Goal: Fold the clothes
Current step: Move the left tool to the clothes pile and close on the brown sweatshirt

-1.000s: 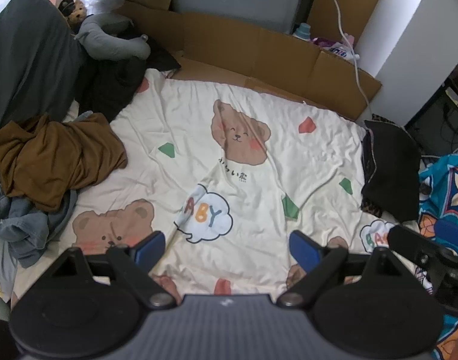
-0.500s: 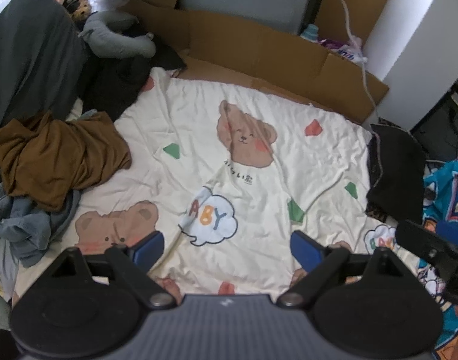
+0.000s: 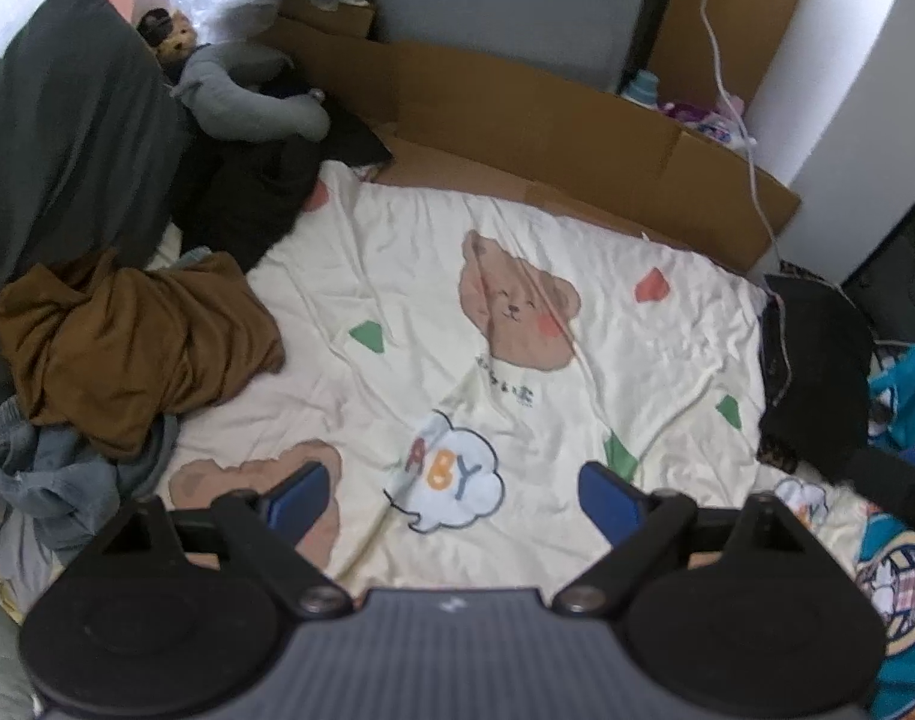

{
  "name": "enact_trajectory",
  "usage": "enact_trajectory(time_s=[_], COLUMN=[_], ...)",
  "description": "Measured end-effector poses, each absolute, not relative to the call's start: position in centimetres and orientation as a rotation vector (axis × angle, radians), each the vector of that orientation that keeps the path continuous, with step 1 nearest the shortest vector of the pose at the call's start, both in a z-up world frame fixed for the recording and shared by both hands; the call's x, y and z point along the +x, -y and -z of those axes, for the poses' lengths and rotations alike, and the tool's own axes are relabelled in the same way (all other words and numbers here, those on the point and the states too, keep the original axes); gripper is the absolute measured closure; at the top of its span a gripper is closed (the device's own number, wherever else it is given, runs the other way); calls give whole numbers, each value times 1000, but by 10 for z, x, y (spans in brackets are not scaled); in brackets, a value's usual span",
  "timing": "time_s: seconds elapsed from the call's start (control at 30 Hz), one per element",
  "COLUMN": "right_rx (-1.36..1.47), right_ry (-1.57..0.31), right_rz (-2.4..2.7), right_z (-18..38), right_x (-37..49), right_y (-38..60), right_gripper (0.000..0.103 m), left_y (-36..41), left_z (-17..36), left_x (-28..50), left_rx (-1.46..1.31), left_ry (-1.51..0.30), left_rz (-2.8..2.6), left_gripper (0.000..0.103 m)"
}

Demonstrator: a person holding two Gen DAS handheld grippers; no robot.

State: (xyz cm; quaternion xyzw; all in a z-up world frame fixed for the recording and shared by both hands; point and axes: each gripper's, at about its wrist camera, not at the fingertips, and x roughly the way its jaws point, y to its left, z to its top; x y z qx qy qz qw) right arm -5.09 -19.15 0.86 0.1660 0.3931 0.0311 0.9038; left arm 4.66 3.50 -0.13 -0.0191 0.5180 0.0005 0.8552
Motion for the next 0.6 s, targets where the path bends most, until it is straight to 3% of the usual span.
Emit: enact_trajectory(time_s=[0.6], right_rx=[298], right_ry=[-785], right_rz=[-129], right_z=[32], right_x=[-18], right_y=[202], right_gripper=[1], left_y=[-83], left_z=[26], left_x=[115], left_rx=[-74], left_ry=[-1051], left_rz=[-163], left_gripper=[13])
